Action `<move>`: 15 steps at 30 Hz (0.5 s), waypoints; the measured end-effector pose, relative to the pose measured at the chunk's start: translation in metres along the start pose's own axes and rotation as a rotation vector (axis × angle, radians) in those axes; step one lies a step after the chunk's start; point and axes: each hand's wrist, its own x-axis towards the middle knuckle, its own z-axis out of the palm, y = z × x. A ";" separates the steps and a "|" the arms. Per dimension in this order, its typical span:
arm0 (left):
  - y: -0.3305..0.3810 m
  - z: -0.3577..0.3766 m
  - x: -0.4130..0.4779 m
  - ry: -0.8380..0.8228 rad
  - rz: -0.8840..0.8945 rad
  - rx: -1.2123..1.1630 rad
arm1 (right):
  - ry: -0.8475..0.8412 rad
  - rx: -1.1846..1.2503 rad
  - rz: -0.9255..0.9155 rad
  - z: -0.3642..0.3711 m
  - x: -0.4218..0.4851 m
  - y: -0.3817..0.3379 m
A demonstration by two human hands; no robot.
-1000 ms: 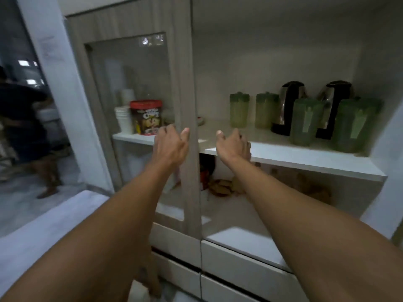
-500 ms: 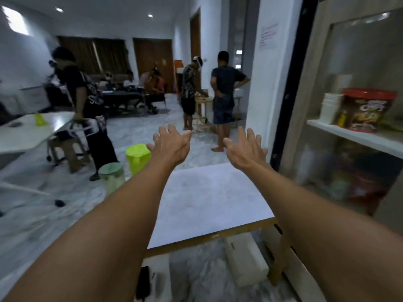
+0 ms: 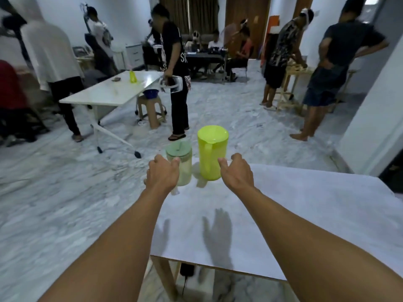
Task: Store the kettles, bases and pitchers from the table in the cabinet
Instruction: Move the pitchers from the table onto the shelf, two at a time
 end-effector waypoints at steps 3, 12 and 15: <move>-0.016 0.020 0.038 -0.007 -0.119 -0.079 | -0.068 0.146 0.098 0.040 0.044 -0.006; -0.034 0.098 0.122 -0.102 -0.314 -0.307 | -0.034 0.523 0.206 0.126 0.143 0.001; -0.038 0.122 0.135 -0.119 -0.269 -0.355 | -0.023 0.590 0.112 0.137 0.152 0.007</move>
